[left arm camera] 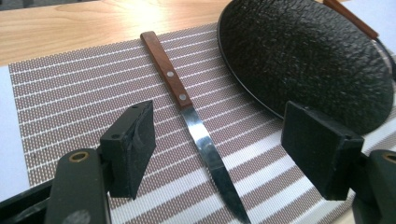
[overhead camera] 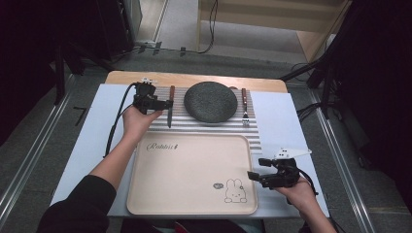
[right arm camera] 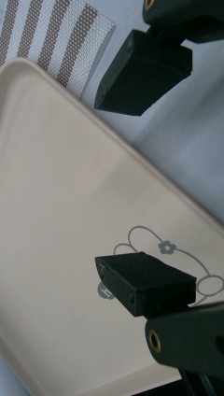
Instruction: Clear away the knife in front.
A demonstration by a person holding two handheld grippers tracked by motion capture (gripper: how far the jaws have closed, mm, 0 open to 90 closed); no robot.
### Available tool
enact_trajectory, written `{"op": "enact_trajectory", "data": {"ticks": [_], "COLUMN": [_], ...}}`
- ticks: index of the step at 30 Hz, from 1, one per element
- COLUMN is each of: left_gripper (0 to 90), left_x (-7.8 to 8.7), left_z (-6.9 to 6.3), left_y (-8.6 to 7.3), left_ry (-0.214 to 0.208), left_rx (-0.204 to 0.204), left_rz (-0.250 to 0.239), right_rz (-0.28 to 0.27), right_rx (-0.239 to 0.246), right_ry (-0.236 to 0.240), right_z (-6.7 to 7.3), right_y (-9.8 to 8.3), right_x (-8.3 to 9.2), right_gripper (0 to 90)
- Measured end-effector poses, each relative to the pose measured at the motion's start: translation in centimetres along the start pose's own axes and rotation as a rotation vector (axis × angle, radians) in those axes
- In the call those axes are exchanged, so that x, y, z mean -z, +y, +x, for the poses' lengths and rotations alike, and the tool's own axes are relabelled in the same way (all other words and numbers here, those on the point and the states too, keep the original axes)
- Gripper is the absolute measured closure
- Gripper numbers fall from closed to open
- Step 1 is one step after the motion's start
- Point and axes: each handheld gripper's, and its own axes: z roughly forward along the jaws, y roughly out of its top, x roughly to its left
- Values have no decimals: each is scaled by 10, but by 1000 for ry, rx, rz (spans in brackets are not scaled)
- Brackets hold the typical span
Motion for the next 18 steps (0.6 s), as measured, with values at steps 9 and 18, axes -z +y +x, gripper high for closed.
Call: {"op": "enact_trajectory", "data": {"ticks": [9,18], "left_gripper": [268,269], "left_x": [-15,-26], "left_z": [1,0], "left_y": [10,16], "left_ry": [32,64], "left_rx": [15,22], "left_rz": [3,-7], "right_rz": [-7,-11], "right_rx": [1,5], "right_ry": [3,5], "right_z": [0,0], "right_y": [0,0], "right_x": [1,0], "right_gripper": [198,198]}}
